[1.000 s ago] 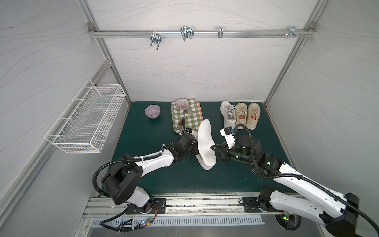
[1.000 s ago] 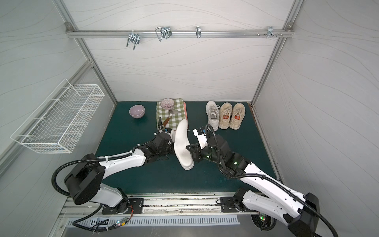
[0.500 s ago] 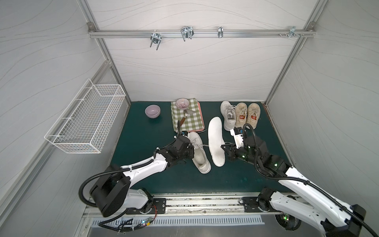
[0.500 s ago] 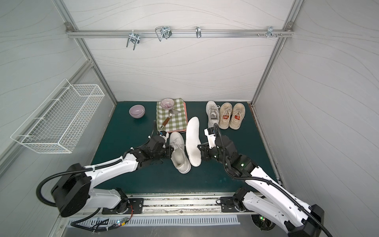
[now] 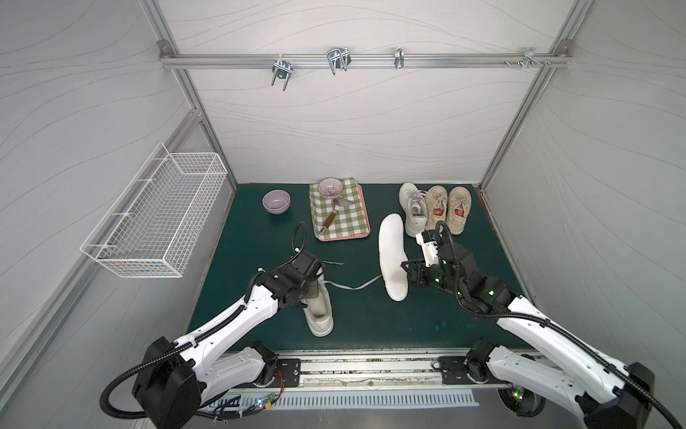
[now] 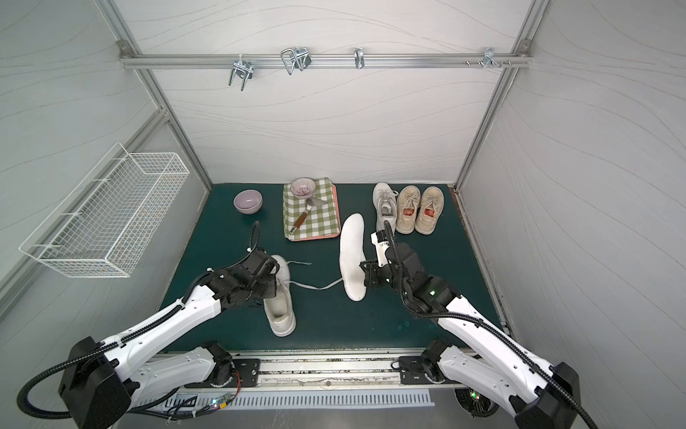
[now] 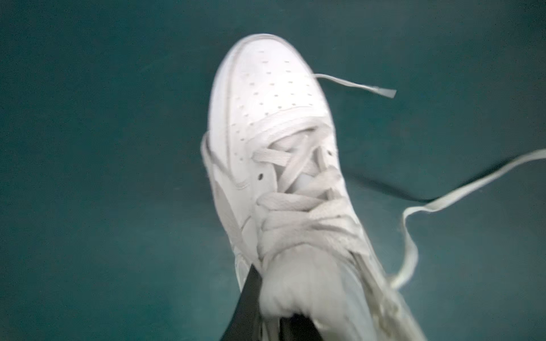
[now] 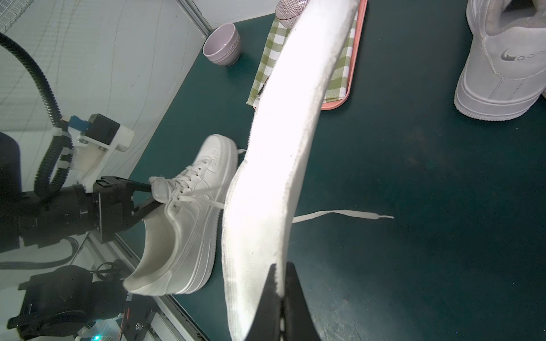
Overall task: Remove the insole from the shoe
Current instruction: Place the insole at the center of the board.
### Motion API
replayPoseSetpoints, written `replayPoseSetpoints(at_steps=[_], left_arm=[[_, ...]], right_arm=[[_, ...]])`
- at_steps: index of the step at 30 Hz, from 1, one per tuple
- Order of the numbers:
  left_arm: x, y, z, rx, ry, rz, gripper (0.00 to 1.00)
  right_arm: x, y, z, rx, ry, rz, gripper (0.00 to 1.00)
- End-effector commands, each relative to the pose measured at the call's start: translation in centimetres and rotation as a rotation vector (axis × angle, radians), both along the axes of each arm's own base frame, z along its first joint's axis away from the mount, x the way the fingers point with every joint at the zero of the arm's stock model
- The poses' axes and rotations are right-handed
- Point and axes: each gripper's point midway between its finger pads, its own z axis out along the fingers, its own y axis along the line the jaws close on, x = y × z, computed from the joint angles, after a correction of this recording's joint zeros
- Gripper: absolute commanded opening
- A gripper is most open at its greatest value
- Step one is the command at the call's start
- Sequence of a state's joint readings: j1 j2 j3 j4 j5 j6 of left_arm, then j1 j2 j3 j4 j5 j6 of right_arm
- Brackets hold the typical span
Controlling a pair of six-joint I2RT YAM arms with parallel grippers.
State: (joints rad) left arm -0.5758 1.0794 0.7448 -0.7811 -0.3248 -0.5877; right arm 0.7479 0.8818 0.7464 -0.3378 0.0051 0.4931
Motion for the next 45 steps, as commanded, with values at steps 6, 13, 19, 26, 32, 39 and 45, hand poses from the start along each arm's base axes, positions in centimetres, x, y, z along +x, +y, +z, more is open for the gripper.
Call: replayPoseSetpoints(at_steps=[6,13,19,26,32,39,45], left_arm=[[4.8,2.4,5.5,0.187,-0.157,-0.007,0.00],[8.1,1.6,8.2,0.065,-0.192,-0.169,0.00],[8.7,3.5,8.3,0.037,-0.130,-0.287,0.00],[7.4,6.3,5.4,0.083,0.015,-0.370,0.00],[7.9,6.7,5.4,0.082,0.001,-0.409,0.00],[8.3,8.5,3.2,0.120,0.093,-0.366,0.00],[8.6,12.8,2.7,0.275,0.154,-0.266,0.00]], right_arm=[[-0.1,-0.5,-2.3,0.008,0.088,-0.058,0.00],[-0.5,0.7,-3.4,0.045,0.160,-0.034,0.00],[-1.9,0.9,-3.8,-0.009,0.180,-0.019,0.00],[-3.5,3.3,-4.9,0.007,0.228,-0.041,0.00],[-3.7,4.6,-6.7,0.005,0.247,-0.083,0.00],[-4.1,5.7,-9.3,-0.012,0.311,-0.121,0.00],[-2.9,4.4,-10.7,-0.063,0.316,-0.136,0.00]])
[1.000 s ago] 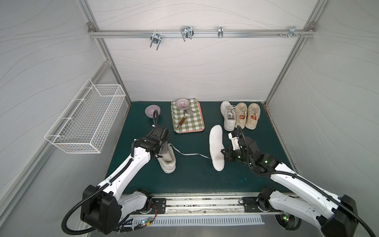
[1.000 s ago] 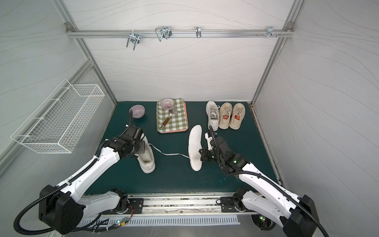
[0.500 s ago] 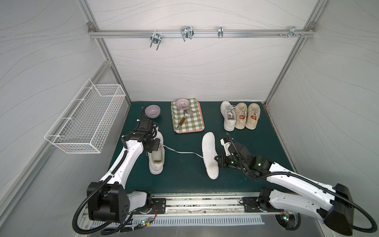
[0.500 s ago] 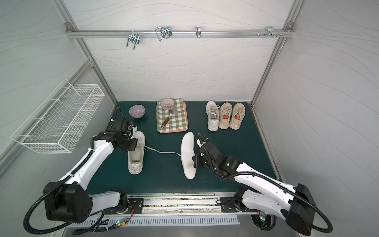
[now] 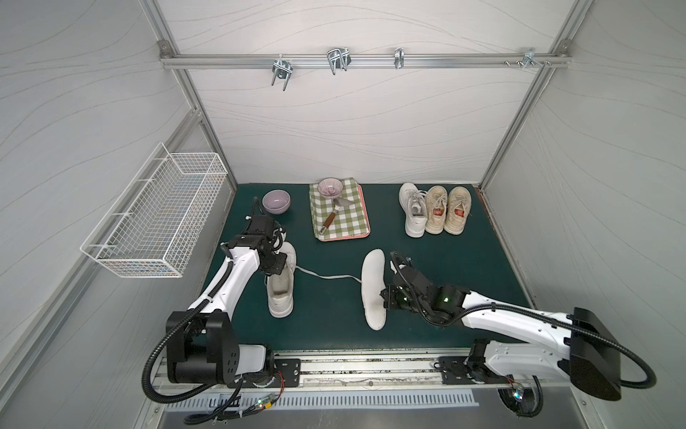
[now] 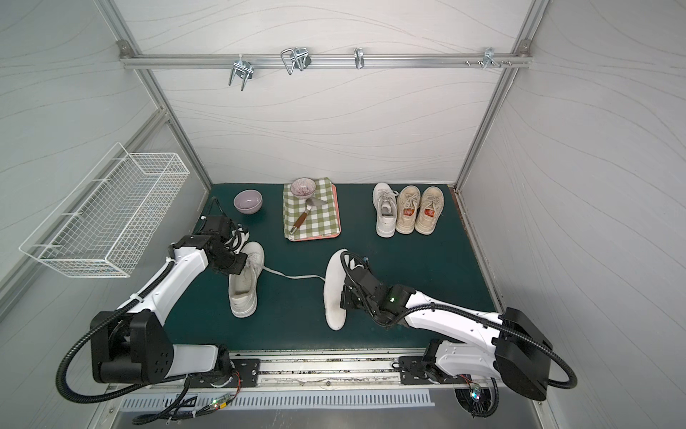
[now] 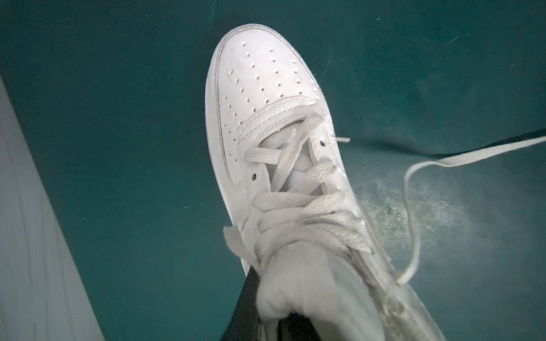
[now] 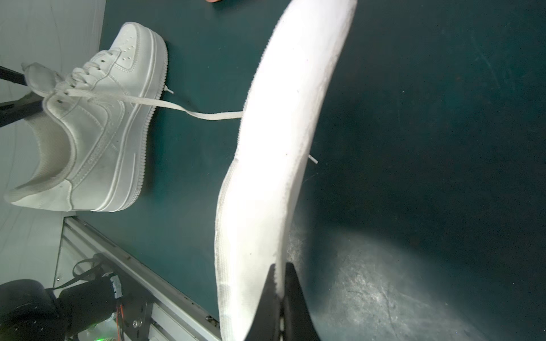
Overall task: Remove the insole from the shoe
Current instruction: Place the insole at the center of the board.
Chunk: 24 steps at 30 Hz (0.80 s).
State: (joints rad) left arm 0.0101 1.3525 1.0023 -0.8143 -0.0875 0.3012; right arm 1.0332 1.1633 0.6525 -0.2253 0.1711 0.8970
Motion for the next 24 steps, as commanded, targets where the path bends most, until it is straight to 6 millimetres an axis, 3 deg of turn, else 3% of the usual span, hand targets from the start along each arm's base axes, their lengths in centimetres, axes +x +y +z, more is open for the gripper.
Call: replayPoseSetpoints(at_steps=[1,6,14,19,21,24], left_arm=[[2.1,3.5,1.8,0.117,-0.047,0.056,0.00],[2.2,4.9,1.6,0.127,-0.053,0.107,0.00],[2.1,6.7,1.4,0.153,-0.044,0.163,0.03],[2.2,7.3,1.6,0.145,-0.061,0.199,0.14],[2.3,7.5,1.9,0.155,-0.078,0.214,0.27],[2.2,8.1,2.5,0.180,-0.104,0.239,0.35]], right_arm=[[1.5,-1.5,-0.8,-0.023,0.003,-0.048,0.00],[1.9,-3.2,-3.4,-0.030,0.068,-0.051,0.00],[0.9,-0.3,-5.1,0.023,0.116,0.026,0.00],[0.6,1.3,-6.4,-0.003,0.151,0.045,0.00],[0.7,1.6,-6.9,-0.005,0.164,0.038,0.00],[0.9,2.3,-7.2,0.009,0.164,0.049,0.00]])
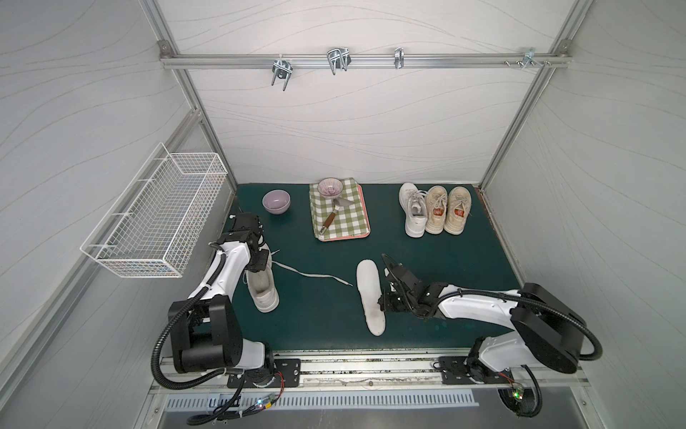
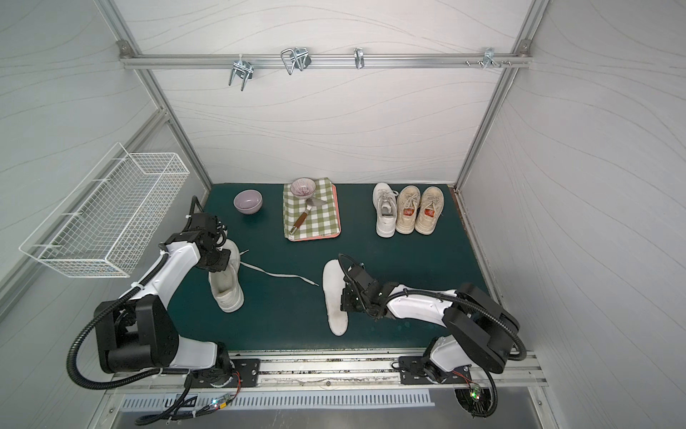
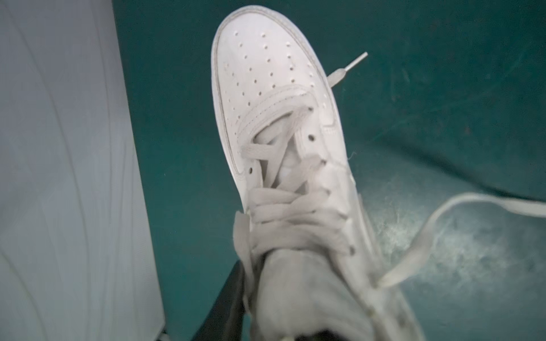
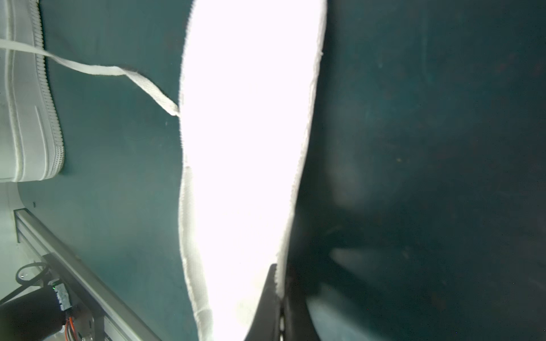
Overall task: Remove the insole from the shoe
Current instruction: Place the insole at the center of the board.
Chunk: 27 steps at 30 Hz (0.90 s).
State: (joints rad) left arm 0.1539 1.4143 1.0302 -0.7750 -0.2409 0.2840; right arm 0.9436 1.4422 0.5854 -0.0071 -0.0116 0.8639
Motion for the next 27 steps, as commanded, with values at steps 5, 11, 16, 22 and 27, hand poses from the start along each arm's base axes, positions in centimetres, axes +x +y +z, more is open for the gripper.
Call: replayPoseSetpoints(at_steps=[5,11,16,22,27], left_arm=[[1.8,0.9,3.0,0.037,-0.126,0.027,0.43],[1.9,0.7,4.7,0.015,-0.190,0.046,0.98],[1.4,0.4,6.5,0.009,-0.258,0.056,0.99],[0.5,-1.5,12.2,-0.012,-0.488,0.043,0.99],[-0.4,-5.1,17.0,-0.172,-0.712,0.033,0.99]], right_arm=[[0.6,2.3,1.1,0.039,-0.014,-0.006,0.00],[0.1,3.6,3.4,0.082,-0.093,0.048,0.25],[0.7,0.8,4.5,0.011,-0.146,-0.033,0.58],[1.5,-3.4,8.0,0.020,-0.239,-0.088,0.80],[3.4,-6.0,10.9,-0.020,-0.300,-0.097,0.80]])
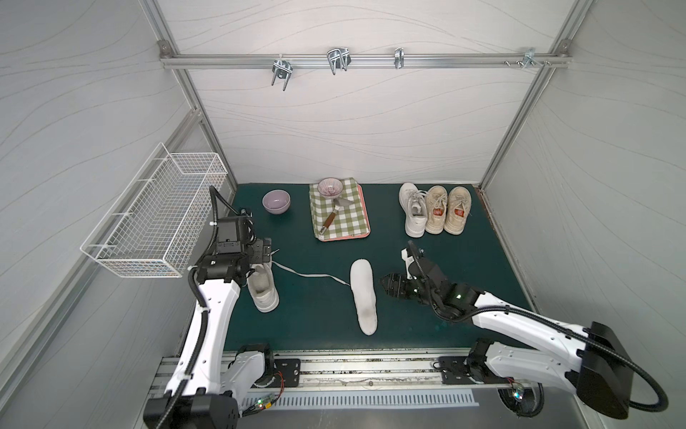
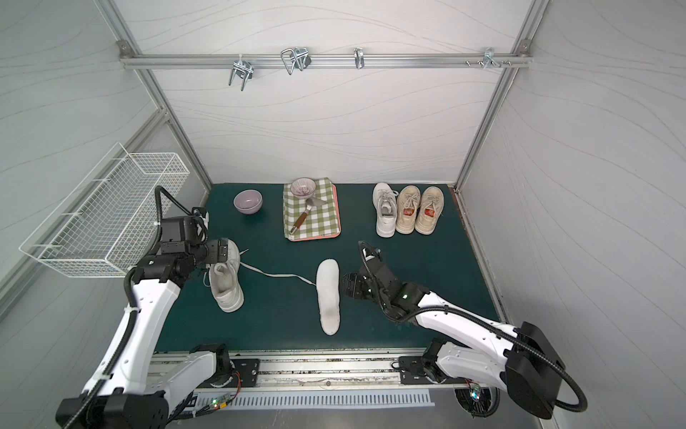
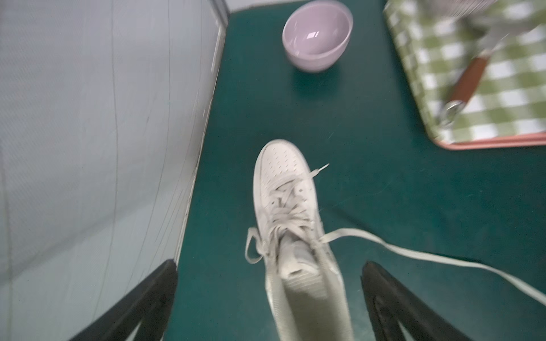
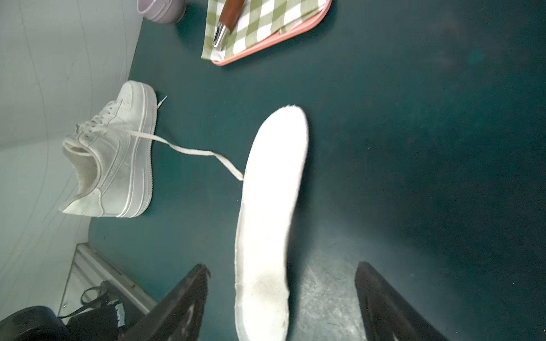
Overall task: Remove the insole from the shoe
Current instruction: Place the insole at the center of the board, then move the shoe to the center of the board.
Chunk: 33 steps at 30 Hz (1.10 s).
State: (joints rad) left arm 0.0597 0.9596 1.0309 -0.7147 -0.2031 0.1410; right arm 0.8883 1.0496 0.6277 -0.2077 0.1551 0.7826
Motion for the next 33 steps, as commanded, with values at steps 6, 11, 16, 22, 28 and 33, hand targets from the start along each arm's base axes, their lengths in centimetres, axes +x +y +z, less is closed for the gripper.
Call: replayPoseSetpoints(at_steps=[6,11,16,22,28,33], left_arm=[[-0.5,-6.3,7.1,-0.619,-0.424,-0.027,0.99],[-0.5,-6.8,6.0,-0.936,-0.540,0.076,0.99],[0.9,-10.3,4.5,-0.950,-0.404,-0.020,0.99],[1.5,-13.0,1.2,-0.791,-0.268,-0.041,0.99],[1.2,-17.7,-3.4,-0.707,-0.162,-0.133,0.99],[0.7,-19.8,-6.3,-0.647,-0.107,-0.203,0.99]], right_arm=[[5.6,-4.6,4.3,-0.180,-0.039,-0.069,0.79],[11.4,-4.8,7.6,-0.149,-0.029,-0.103,0.70],[17.4,-5.5,7.9,-0.276,-0.023,-0.145,0.59],[23.4,-6.2,5.3,-0.331,0.028,-0.185,0.50],[27.2,-6.4,2.7,-0.412,0.059,-0.189,0.46],[29.0,-7.7,0.8,-0.470,0.083,-0.237,0.44]])
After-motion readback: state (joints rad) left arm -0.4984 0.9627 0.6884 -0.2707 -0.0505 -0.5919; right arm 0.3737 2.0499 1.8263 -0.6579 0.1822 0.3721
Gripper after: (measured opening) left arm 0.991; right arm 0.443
